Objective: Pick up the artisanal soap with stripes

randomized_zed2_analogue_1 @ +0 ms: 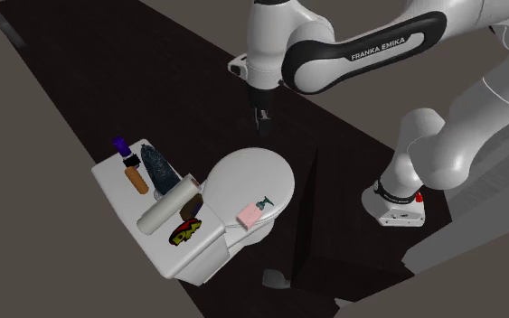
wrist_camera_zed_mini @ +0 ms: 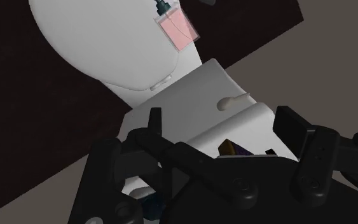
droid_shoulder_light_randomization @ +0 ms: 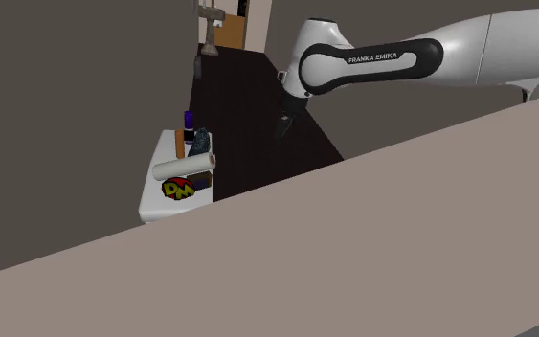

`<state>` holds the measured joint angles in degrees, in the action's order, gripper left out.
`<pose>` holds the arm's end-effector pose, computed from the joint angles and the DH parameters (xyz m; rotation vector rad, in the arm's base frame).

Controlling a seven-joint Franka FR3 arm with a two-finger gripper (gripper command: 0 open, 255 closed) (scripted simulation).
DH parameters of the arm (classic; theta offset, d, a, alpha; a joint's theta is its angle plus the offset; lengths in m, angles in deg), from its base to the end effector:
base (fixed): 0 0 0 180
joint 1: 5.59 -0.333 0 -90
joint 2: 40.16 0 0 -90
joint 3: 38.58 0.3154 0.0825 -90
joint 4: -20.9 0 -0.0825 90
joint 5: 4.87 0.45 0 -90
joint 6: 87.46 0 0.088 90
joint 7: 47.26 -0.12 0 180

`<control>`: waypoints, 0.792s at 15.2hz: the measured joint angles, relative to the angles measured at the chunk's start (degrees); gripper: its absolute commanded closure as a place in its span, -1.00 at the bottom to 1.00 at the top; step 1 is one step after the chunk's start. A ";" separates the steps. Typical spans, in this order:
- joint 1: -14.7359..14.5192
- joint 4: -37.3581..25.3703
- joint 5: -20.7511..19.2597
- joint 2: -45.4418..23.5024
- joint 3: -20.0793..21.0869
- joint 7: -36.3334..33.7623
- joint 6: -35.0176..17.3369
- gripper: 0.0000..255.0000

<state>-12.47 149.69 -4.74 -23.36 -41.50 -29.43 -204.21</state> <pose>0.5324 0.0364 0.4543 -3.0754 -0.5930 -0.1318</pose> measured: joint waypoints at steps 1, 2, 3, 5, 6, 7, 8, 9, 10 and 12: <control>-0.45 -0.75 0.49 -1.94 -0.03 1.24 -1.13 -1.00; -0.83 -1.71 1.00 -4.09 -0.15 2.65 -2.24 -1.00; -1.07 -2.55 1.50 -6.07 -0.37 4.29 -3.27 -1.00; -1.84 -4.51 2.56 -10.03 -0.20 6.83 -5.06 -1.00; -2.17 -5.50 3.10 -11.77 -0.09 8.14 -5.71 -1.00; -2.39 -6.31 3.66 -13.86 -0.05 9.65 -6.87 -1.00; -2.62 -7.42 4.16 -15.54 0.08 11.00 -7.30 -1.00; -2.87 -8.54 4.72 -17.59 0.29 12.32 -8.14 -1.00; -3.16 -10.18 5.23 -19.69 0.60 13.45 -8.45 -1.00; -3.58 -12.71 6.17 -23.66 1.23 15.88 -9.63 -1.00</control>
<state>-16.05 136.97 1.43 -47.02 -40.27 -13.54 -213.84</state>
